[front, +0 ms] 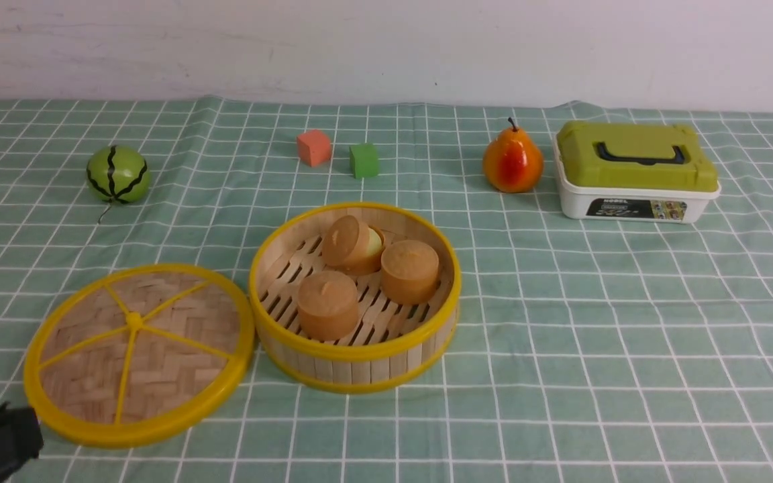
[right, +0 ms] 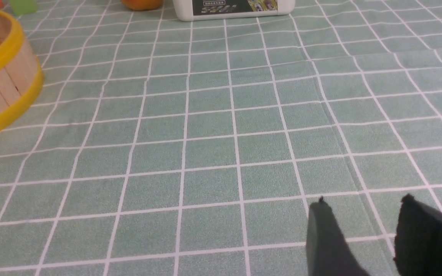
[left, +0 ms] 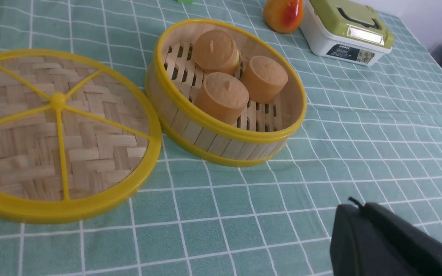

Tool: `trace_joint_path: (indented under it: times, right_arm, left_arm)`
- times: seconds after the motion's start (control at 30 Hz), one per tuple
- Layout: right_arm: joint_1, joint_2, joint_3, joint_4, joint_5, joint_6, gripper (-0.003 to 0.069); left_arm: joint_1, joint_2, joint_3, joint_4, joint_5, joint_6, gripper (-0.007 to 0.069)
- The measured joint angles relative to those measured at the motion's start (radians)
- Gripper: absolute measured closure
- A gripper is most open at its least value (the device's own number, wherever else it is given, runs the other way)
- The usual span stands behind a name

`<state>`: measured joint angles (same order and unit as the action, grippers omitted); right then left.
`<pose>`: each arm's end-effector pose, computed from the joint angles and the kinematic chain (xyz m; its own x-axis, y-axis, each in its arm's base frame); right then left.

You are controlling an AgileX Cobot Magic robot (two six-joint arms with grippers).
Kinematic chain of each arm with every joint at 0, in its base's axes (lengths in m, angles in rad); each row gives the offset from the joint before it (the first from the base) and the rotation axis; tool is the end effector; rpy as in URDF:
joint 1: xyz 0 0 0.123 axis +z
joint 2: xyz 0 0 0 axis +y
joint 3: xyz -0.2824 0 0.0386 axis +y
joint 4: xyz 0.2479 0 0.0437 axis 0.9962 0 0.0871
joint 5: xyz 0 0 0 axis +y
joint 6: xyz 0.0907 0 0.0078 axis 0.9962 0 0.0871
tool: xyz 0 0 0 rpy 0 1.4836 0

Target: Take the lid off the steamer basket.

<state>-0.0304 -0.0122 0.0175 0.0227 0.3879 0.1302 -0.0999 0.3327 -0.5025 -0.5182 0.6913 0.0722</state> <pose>0.0520 -0.0008 0.1730 -0.2942 0.1597 -0.9423 0.0673 0.9870 0.1462 0.0600 -0.0350 0.3056 -0.4658 -0.2728 -0.8418 0.2462 0.8738 -0.4194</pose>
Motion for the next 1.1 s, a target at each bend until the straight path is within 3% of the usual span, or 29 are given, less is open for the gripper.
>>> trace_joint_path:
  times: [0.3,0.87,1.07,1.1]
  right_arm:
    - [0.0,0.0,0.0,0.0,0.0,0.0,0.0418]
    - [0.0,0.0,0.0,0.0,0.0,0.0,0.0418]
    - [0.0,0.0,0.0,0.0,0.0,0.0,0.0418]
    - [0.0,0.0,0.0,0.0,0.0,0.0,0.0418]
  left_arm:
    - [0.0,-0.044,0.157,-0.013,-0.067,0.003,0.0637]
    - [0.0,-0.044,0.175,-0.004,-0.057,0.007,0.0637]
    - [0.0,-0.069,0.176,0.114,-0.109,0.002,0.0637]
    - [0.0,-0.101,0.178,0.191,-0.133,-0.03,0.0637]
